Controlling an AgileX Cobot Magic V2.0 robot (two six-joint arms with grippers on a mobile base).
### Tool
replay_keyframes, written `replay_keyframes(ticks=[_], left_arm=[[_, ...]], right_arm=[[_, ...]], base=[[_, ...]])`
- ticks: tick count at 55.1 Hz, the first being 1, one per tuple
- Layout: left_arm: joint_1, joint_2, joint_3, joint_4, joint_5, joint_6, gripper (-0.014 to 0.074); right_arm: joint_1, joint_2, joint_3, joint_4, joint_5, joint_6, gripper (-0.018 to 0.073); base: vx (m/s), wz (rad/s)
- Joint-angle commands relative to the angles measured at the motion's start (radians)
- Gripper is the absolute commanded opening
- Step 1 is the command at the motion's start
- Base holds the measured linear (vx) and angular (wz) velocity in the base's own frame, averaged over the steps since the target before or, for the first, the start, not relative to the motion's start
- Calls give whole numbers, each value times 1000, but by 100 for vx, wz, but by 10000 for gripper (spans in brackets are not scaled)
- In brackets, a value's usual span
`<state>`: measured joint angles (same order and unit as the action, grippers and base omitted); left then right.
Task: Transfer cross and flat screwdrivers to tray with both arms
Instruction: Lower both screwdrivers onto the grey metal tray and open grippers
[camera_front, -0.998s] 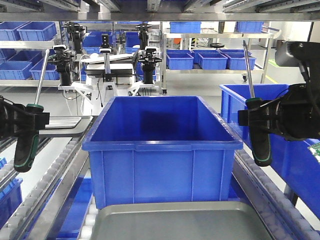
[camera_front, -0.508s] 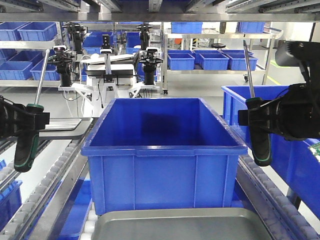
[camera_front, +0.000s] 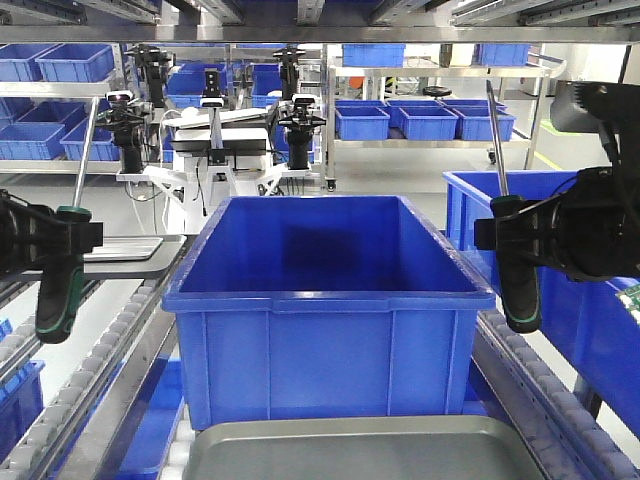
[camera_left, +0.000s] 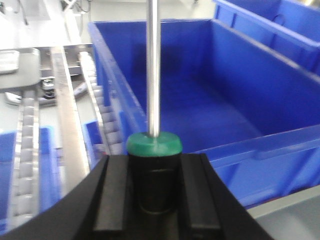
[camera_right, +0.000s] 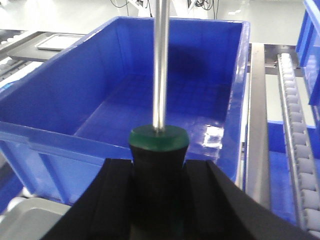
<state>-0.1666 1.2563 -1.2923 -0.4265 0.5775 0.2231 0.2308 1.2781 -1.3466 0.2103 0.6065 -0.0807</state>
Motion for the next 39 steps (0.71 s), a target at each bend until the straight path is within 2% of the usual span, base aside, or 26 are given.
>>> replay_keyframes(ticks=[1,7,10,19,26,32,39], left_arm=[[-5,-25,-32,-110,-54,-9,-6],[-34,-16,-27,-168,51,-9,-3],[-62,-12,-5,-180,79,-10,-3],[-176,-12,156,-324,-2,-11,0],[-267,-12,289,-365,-92,-11,0],[-304,-3,343,-389,-142,-11,1],[-314,26,349,-438,-158,-9,4]], right_arm=[[-3,-32,-37,43,-24,-2,-8],[-3,-28,-21,61,137,5,-8],[-3,-34,8,88,152,23,-8],[-3,-63,176,185,138,33,-8],[-3,-65,281,268,131,-11,-8],[-3,-49,312,308,129,-71,-6],[-3,-17,315,308,162,-72,-1]], base=[[0,0],[0,0],[0,0],[0,0],[0,0],[0,0],[0,0]])
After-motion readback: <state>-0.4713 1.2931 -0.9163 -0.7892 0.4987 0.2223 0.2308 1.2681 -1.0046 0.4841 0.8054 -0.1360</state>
